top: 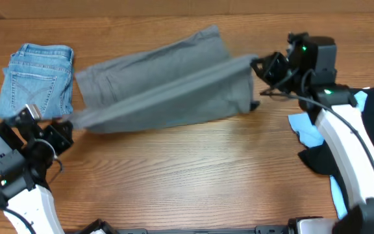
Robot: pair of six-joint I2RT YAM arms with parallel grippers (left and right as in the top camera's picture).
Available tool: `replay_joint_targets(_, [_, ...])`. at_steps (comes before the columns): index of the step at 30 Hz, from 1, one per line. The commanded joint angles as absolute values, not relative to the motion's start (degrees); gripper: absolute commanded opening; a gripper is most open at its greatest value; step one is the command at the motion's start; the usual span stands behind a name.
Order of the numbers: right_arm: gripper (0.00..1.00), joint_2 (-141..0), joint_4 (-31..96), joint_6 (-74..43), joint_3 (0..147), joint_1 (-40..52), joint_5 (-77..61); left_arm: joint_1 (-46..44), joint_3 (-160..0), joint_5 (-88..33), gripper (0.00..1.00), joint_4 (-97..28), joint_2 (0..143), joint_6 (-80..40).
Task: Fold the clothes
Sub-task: 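Lift the near edge with both grippers and fold it toward the far edge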
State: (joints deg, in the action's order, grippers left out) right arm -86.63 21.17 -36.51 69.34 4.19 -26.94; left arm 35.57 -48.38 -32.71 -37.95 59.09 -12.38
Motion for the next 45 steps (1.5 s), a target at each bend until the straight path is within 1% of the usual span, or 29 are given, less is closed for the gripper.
replay_joint_targets(1, [0.04,-90.0,13.2,-39.2,71.0,1.8,-20.8,35.9,-49.7,-25.1,0.04,-32.7,63.6,-14.5])
replay_joint_targets(7, [0.04,-94.8,-1.9,-39.9,71.0,1.8,-20.6,33.1,-49.7,-23.9,0.04,-23.1,74.8,-17.0])
replay_joint_targets(12, [0.04,-98.5,-7.5,-43.4,71.0,2.4,-20.5,32.6,-49.7,-20.3,0.04,-15.2,81.6,-19.0])
replay_joint_targets(17, [0.04,-103.7,-12.5,-45.4,71.0,3.6,-20.4,32.5,-49.7,-20.3,0.04,-6.9,84.4,-19.6])
replay_joint_targets(21, [0.04,-107.0,-14.5,-48.3,71.0,4.1,-20.5,31.8,-49.7,-19.1,0.09,-3.7,86.7,-20.3])
replay_joint_targets(30, [0.05,-111.3,-18.0,-49.8,71.0,5.0,-20.1,28.0,-49.7,-15.5,0.1,4.4,93.0,-21.1])
replay_joint_targets(31, [0.05,-111.4,-18.1,-49.8,71.0,5.1,-19.9,27.8,-49.7,-15.2,0.11,5.8,93.4,-21.4])
replay_joint_targets(32, [0.08,-111.6,-18.2,-49.7,71.0,5.2,-19.5,27.7,-49.7,-14.9,0.22,8.0,93.8,-21.5])
replay_joint_targets(33, [0.23,-111.6,-18.7,-49.5,71.0,5.3,-19.4,27.7,-49.7,-14.8,0.4,9.8,94.0,-21.6])
replay_joint_targets(34, [0.6,-111.6,-19.1,-49.0,71.0,5.2,-19.4,27.8,-49.8,-14.3,0.59,11.2,94.0,-22.6])
replay_joint_targets(35, [0.77,-111.6,-19.0,-48.3,71.0,5.2,-19.8,28.0,-50.0,-14.1,0.71,11.1,93.8,-22.7])
replay_joint_targets(36, [0.86,-111.6,-18.6,-46.6,71.0,5.2,-21.5,28.4,-50.3,-14.1,0.8,10.3,93.5,-22.7])
replay_joint_targets(37, [0.96,-111.6,-17.5,-45.0,71.0,4.8,-23.6,29.1,-50.7,-14.5,0.83,8.8,93.0,-22.4])
replay_joint_targets(41, [1.0,-111.6,-8.4,-41.2,71.0,3.1,-28.1,32.1,-52.1,-21.0,0.82,0.2,90.6,-21.4])
replay_joint_targets(43, [1.0,-111.6,-1.3,-38.2,71.0,2.2,-28.8,33.4,-52.2,-26.0,0.8,-5.5,89.4,-19.8])
replay_joint_targets(45, [1.0,-111.6,5.4,-35.3,71.0,1.5,-28.7,33.7,-52.2,-28.4,0.8,-11.3,89.0,-18.0])
